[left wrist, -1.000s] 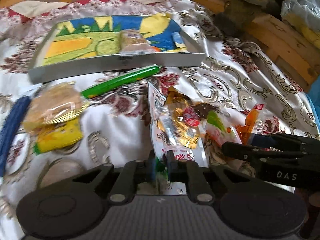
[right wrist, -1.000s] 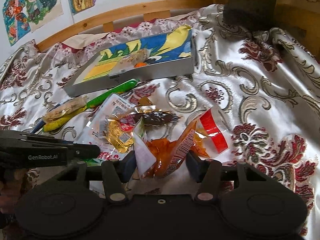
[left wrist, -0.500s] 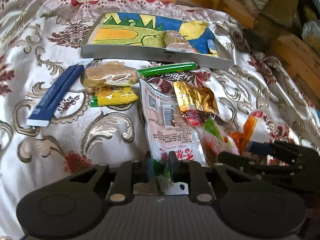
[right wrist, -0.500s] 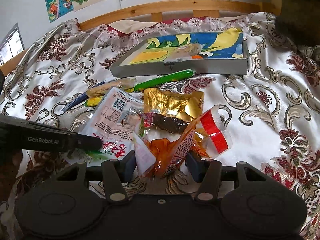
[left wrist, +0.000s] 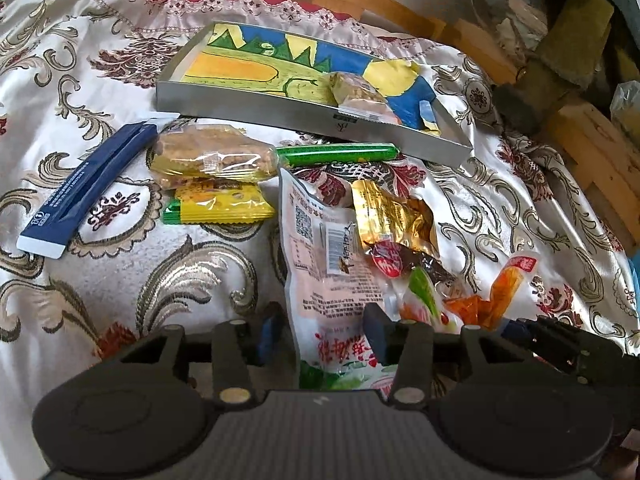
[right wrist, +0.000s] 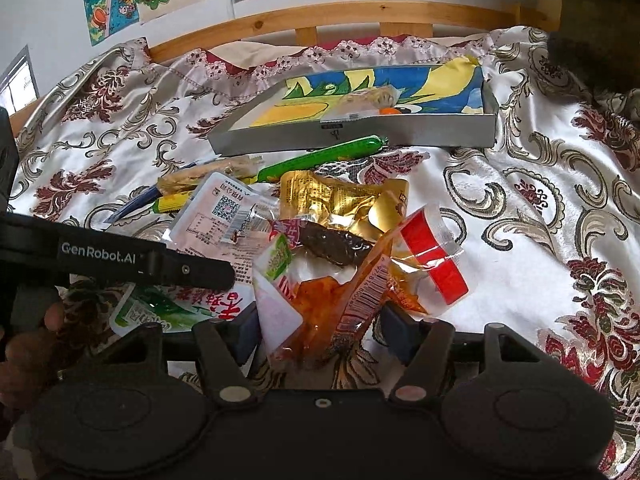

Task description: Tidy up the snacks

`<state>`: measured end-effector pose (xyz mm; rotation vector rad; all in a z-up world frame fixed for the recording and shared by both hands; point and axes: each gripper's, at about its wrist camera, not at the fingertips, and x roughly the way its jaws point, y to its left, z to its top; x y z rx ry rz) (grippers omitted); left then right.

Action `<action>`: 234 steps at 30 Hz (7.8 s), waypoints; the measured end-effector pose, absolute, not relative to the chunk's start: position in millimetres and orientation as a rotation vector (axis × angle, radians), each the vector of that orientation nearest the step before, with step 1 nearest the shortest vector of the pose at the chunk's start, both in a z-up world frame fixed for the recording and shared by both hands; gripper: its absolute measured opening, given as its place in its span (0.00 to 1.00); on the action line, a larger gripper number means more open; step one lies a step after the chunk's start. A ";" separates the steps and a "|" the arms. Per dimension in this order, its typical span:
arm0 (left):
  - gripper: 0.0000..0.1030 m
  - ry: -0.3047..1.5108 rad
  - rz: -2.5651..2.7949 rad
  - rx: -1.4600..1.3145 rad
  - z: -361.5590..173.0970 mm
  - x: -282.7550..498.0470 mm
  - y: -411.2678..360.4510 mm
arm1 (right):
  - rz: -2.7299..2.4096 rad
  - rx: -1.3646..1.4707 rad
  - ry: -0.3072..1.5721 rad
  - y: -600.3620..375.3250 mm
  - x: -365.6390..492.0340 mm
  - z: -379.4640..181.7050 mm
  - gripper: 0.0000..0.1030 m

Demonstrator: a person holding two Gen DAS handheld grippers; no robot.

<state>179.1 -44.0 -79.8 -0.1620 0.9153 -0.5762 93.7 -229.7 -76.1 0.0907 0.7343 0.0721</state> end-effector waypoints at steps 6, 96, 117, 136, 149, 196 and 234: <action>0.45 0.909 -0.567 -0.142 -78.8 177.2 -48.0 | 0.067 0.085 0.728 -228.9 93.3 -77.0 0.62; 0.06 0.652 -0.503 -0.319 1.5 352.7 -138.0 | 0.020 0.086 0.393 -336.3 277.4 -26.9 0.56; 0.58 0.793 -0.347 -0.274 -22.5 359.7 -144.4 | -0.023 0.117 0.546 -337.2 290.9 -52.0 0.67; 0.99 0.514 -0.252 -0.282 50.6 265.0 -80.8 | 0.046 0.203 0.326 -326.5 208.3 36.4 0.99; 0.99 0.383 -0.167 -0.268 70.0 181.7 -40.1 | 0.075 0.134 0.244 -294.6 135.2 70.6 0.99; 1.00 0.532 -0.070 -0.043 -17.0 61.3 -10.5 | 0.046 0.059 0.539 -251.8 39.0 -8.2 0.99; 1.00 0.577 -0.165 -0.064 -38.9 121.7 -27.5 | -0.010 0.155 0.644 -260.4 72.8 -47.9 0.99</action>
